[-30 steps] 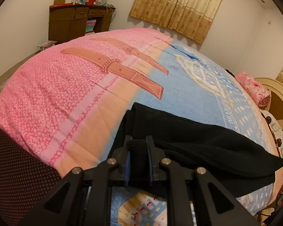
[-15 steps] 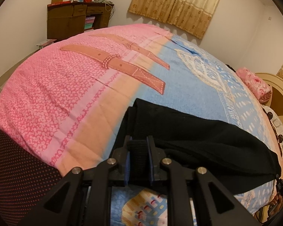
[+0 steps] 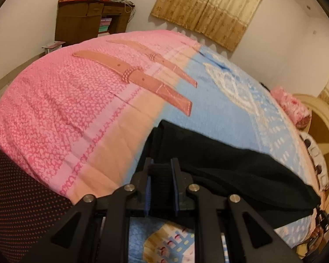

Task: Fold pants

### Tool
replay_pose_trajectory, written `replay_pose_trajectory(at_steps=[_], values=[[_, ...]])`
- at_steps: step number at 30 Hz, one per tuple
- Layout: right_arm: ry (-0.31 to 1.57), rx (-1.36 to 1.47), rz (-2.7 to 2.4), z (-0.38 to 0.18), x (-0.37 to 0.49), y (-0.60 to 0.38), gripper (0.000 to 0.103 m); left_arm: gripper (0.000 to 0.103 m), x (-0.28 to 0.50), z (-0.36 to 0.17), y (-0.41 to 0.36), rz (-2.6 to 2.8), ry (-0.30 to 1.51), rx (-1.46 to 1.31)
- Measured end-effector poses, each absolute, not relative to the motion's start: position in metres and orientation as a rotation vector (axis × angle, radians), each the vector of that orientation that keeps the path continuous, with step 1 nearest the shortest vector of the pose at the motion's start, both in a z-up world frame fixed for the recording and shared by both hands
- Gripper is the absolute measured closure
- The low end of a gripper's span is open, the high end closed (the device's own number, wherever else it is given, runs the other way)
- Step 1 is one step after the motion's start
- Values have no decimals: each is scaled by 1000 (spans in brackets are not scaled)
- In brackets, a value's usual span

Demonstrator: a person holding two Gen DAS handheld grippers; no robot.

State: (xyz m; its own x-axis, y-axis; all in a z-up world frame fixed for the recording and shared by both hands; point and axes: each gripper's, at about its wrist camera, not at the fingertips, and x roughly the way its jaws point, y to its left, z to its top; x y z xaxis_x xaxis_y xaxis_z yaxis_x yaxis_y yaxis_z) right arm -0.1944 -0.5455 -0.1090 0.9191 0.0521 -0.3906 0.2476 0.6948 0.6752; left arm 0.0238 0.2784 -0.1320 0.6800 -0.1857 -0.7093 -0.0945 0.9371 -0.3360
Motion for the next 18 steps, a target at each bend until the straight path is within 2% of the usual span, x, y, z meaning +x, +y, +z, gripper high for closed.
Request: replay_pose_trajectory(at_steps=[2, 3, 4, 6, 11, 15, 18], values=[[428, 791, -131, -115, -194, -545, 99, 81, 23, -132, 276, -53, 830, -356], [439, 804, -130, -120, -194, -546, 99, 73, 22, -129, 274, -34, 829, -324], [475, 795, -125, -124, -192, -544, 99, 56, 20, -126, 271, 13, 829, -273], [519, 757, -142, -125, -192, -537, 98, 40, 14, -116, 272, 147, 792, -166], [523, 650, -201, -111, -208, -523, 89, 39, -1, -106, 279, 142, 770, -162], [461, 573, -273, -87, -226, -509, 88, 39, 3, -112, 272, 98, 802, -160], [425, 472, -284, -66, -226, -486, 87, 47, 21, -116, 257, 51, 854, -155]])
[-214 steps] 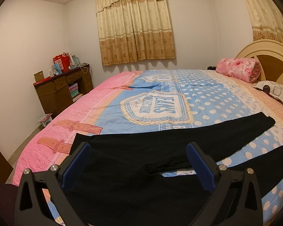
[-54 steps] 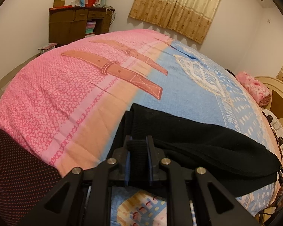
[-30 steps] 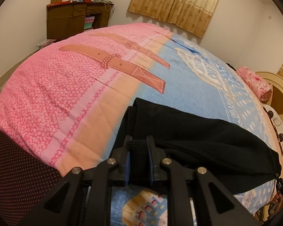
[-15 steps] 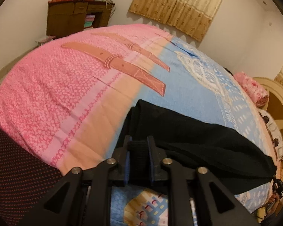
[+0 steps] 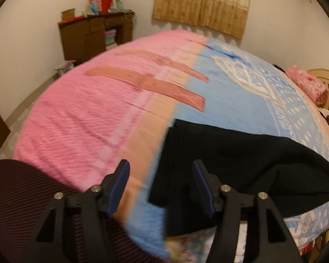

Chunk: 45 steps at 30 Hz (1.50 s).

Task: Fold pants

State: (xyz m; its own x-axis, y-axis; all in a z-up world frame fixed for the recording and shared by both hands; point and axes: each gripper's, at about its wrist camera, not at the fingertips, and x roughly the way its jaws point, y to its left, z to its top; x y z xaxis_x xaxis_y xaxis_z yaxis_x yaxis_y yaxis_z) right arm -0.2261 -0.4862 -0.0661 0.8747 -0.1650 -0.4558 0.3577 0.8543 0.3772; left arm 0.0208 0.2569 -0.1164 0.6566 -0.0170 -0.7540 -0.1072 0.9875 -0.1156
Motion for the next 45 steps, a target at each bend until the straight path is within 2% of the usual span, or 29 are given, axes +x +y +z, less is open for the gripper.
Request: replay_pose_trajectory(at_steps=[1, 4, 11, 13, 16, 22, 26, 27, 29, 31, 34, 40, 41, 42, 43, 44, 45], values=[[419, 437, -271, -60, -223, -476, 84, 49, 26, -118, 253, 38, 870, -157], [419, 335, -206, -47, -208, -437, 63, 57, 49, -124, 248, -10, 922, -208], [484, 196, 8, -53, -175, -358, 62, 76, 74, -133, 244, -11, 956, -228], [503, 191, 31, -60, -168, -346, 62, 86, 76, -135, 245, -17, 958, -230], [538, 204, 76, -72, -155, -331, 62, 91, 78, -131, 245, -19, 937, -218], [589, 130, 178, -84, -127, -278, 62, 92, 98, -114, 255, -12, 882, -253], [612, -21, 266, -82, -109, -229, 62, 90, 115, -129, 247, 8, 916, -182], [625, -61, 287, -83, -104, -216, 62, 86, 116, -131, 245, 16, 918, -174], [642, -161, 317, -88, -97, -190, 53, 80, 113, -128, 245, 42, 901, -156], [647, -243, 352, -94, -93, -170, 53, 70, 107, -123, 247, 62, 898, -158], [645, -333, 380, -99, -86, -150, 53, 63, 90, -116, 248, 95, 883, -124], [646, -477, 392, -112, -78, -130, 53, 62, 53, -110, 236, 41, 864, -127], [648, -477, 395, -112, -78, -131, 55, 62, 46, -112, 227, 18, 871, -113], [651, -472, 403, -112, -78, -131, 62, 62, 41, -113, 217, -12, 879, -95], [662, -456, 411, -111, -76, -133, 85, 62, 37, -114, 209, -40, 885, -78], [666, -450, 408, -110, -75, -131, 93, 62, 31, -116, 197, -67, 886, -54], [666, -446, 403, -109, -73, -130, 94, 62, 28, -116, 187, -83, 886, -39]])
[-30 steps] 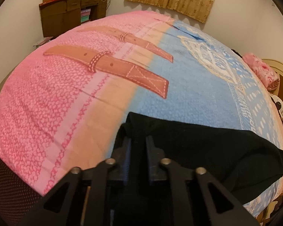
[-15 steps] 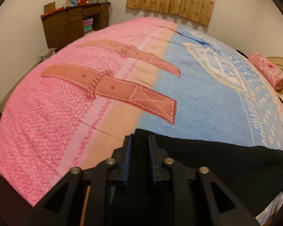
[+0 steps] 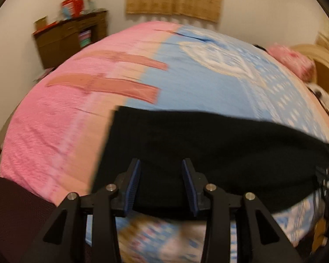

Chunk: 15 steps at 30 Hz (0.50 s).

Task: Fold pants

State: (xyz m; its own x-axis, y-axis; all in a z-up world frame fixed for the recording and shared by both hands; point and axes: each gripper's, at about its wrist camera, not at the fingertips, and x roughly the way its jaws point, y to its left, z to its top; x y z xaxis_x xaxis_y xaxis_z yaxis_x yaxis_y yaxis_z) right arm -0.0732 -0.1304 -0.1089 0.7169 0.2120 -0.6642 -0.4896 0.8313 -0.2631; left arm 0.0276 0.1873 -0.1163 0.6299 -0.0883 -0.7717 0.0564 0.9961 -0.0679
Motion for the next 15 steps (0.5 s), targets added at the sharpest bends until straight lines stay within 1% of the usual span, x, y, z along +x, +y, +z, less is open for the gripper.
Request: replay_pose_trajectory(at_steps=[1, 6, 10, 12, 15], values=[[665, -445, 407, -107, -74, -130, 99, 62, 25, -117, 180, -105, 889, -30], [618, -439, 453, -88, -103, -129, 100, 62, 17, -124, 153, -140, 925, 45], [627, -406, 456, -87, -115, -138, 100, 62, 14, -127, 157, -145, 947, 16], [646, -372, 456, -91, -114, -143, 100, 62, 12, -129, 157, -139, 948, 22], [691, -408, 445, -109, -106, -140, 100, 62, 11, -132, 160, -132, 961, 7]])
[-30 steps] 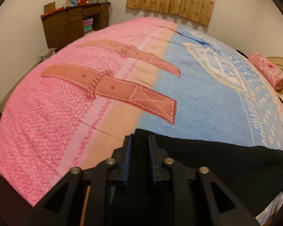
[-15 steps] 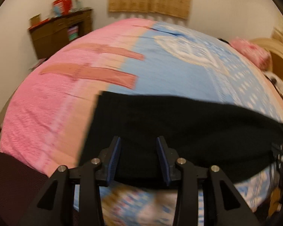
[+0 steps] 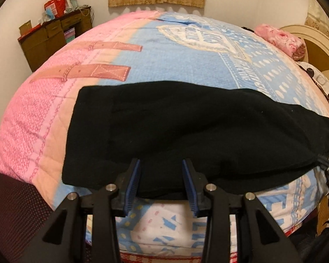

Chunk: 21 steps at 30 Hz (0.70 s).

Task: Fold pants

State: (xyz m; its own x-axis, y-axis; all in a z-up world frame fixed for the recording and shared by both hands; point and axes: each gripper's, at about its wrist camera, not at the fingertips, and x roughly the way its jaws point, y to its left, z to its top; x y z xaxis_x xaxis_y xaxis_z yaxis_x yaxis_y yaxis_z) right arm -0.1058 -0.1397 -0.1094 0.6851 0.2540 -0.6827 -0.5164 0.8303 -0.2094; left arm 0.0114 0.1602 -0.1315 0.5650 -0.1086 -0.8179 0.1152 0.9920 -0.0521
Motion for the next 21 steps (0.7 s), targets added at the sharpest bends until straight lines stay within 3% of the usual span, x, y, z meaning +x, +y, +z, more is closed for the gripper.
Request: replay_pose_trajectory(at_steps=[6, 13, 15, 16, 17, 21], values=[[631, -358, 462, -87, -117, -148, 100, 62, 2, -123, 157, -181, 951, 18], [735, -408, 491, -111, -111, -146, 97, 62, 1, -127, 140, -226, 943, 54], [716, -363, 478, -100, -109, -151, 80, 62, -1, -126, 132, -238, 923, 84], [708, -334, 490, -93, -106, -152, 64, 62, 0, -125, 125, -247, 915, 93], [704, -309, 512, -85, -101, -150, 58, 62, 2, -125, 118, -263, 911, 99], [678, -245, 602, -58, -64, -127, 58, 62, 12, -127, 87, -326, 902, 140]])
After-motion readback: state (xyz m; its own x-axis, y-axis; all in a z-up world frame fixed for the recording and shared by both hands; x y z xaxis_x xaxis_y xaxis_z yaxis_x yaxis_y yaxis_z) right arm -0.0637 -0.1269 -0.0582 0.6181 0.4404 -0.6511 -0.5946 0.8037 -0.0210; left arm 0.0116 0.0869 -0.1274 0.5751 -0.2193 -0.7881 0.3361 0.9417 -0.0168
